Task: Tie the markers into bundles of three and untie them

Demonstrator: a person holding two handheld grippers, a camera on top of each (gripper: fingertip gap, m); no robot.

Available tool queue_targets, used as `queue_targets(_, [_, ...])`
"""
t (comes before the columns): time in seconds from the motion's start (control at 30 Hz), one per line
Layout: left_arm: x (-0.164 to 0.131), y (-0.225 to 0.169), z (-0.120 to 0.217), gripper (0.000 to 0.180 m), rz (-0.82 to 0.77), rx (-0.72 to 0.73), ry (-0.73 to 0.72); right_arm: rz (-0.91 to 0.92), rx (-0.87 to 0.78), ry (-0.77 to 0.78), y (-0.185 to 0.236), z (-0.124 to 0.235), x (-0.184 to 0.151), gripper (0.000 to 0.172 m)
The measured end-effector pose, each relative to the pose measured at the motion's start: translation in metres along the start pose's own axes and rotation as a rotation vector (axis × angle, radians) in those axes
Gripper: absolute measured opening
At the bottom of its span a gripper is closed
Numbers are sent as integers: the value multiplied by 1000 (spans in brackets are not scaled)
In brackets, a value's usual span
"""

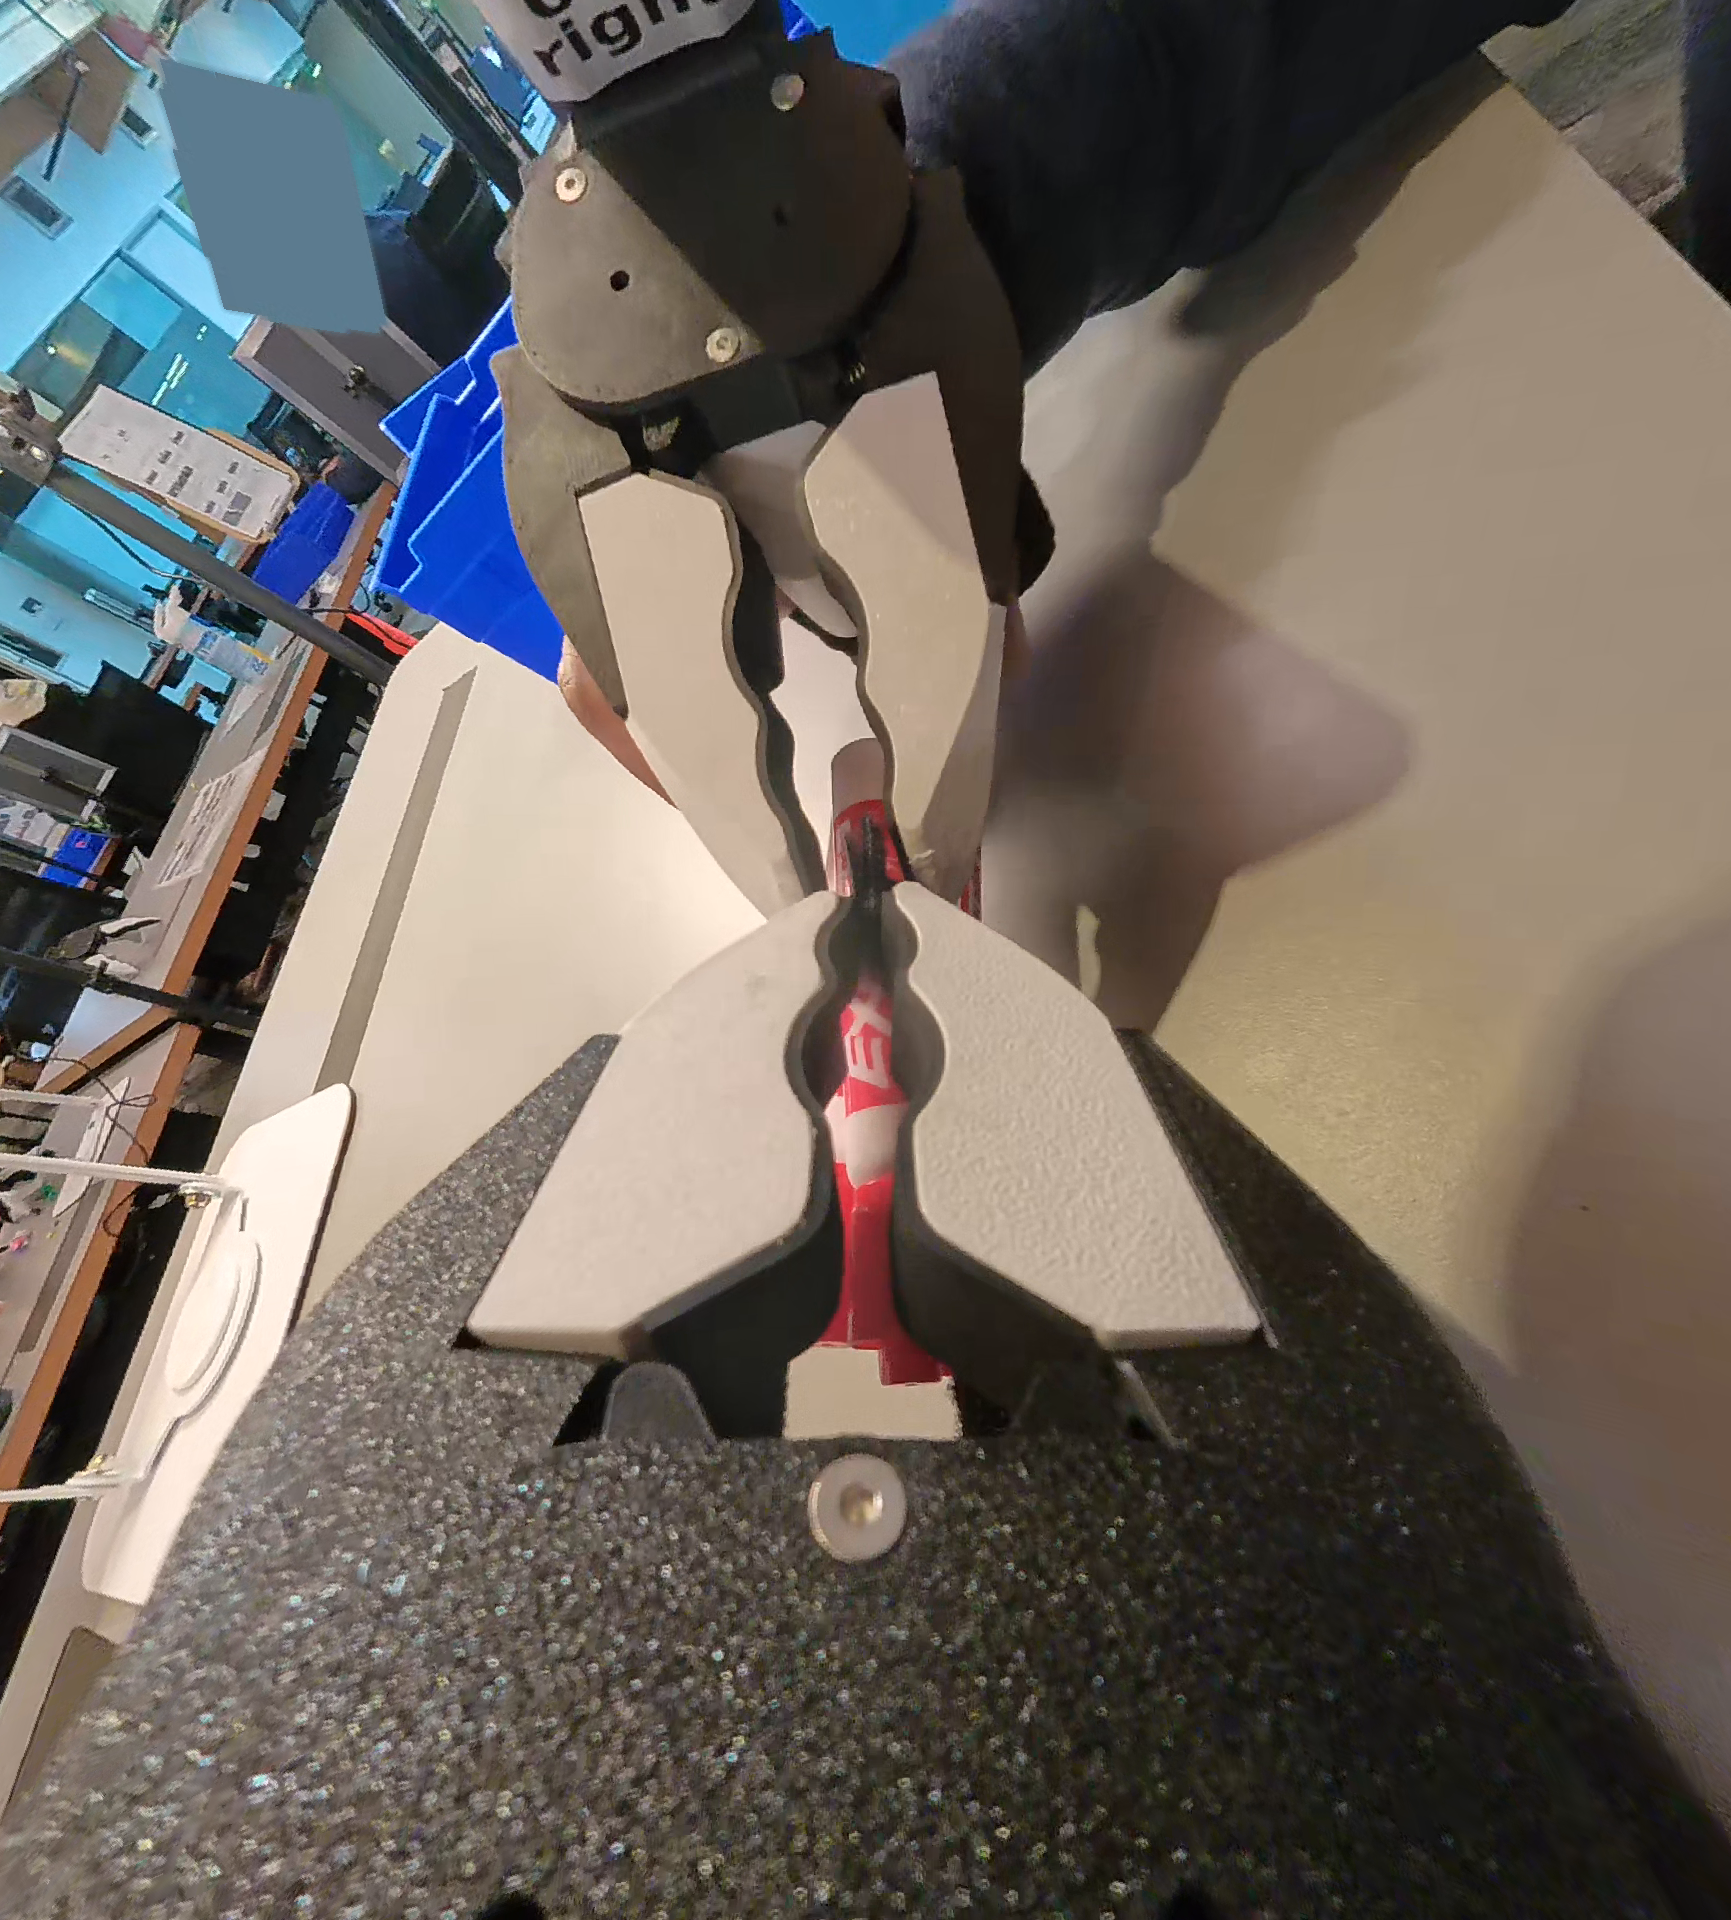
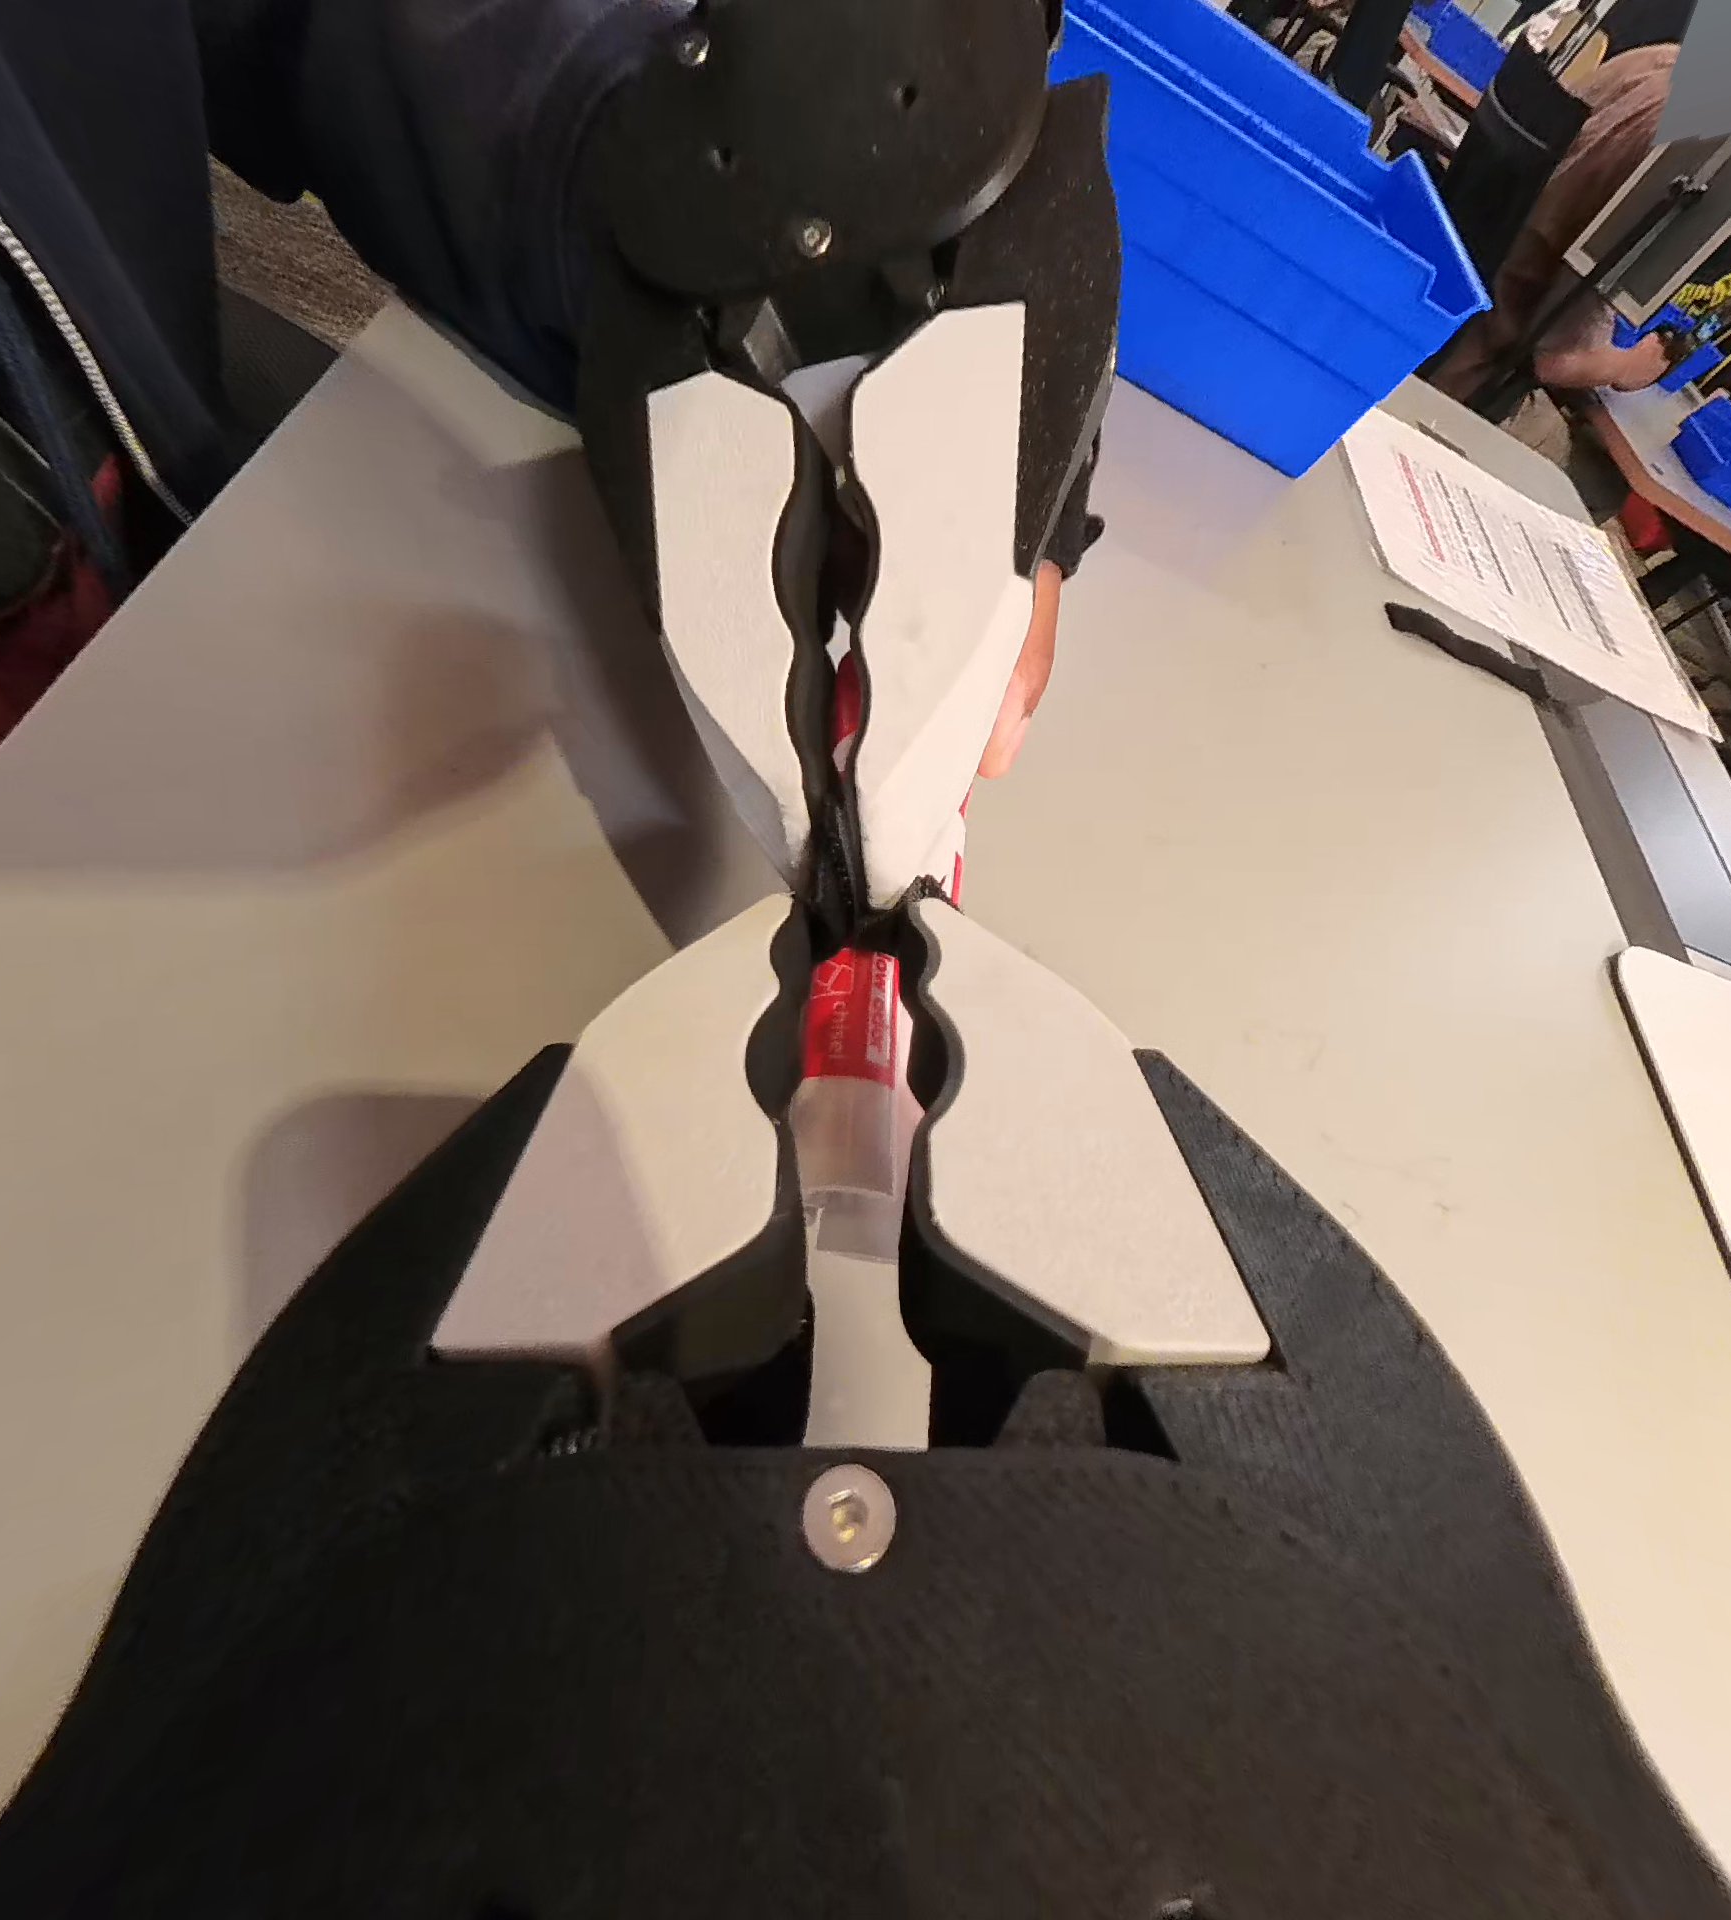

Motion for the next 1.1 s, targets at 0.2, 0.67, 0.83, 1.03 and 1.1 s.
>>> queue_targets(0.2, [0,1,0,3,17,1,-8,19,-14,-3,0,0,0,16])
queue_targets(0.67, [-4,5,-1,4,271,-113,-86,-15,-19,-4,-2,-1,-4,14])
queue_targets(0.83, [0,14,3,18,342,-89,-142,-20,-31,-4,-4,-1,-5,3])
queue_targets(1.03, [-4,18,8,26,366,-105,-133,-16,-32,-7,-4,-1,-5,3])
queue_targets(1.1, [-4,15,7,26,360,-124,-119,-12,-38,-5,-4,-1,-5,3])
Point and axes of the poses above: each gripper's, where its closed fingertips meet, z back along the fingers, x out of its top, y = z × x across the jaws, the point moved 3 cm from there along z, back along the fingers, and after that the axes turned 5 degrees about -x, right-handed, at the moved point
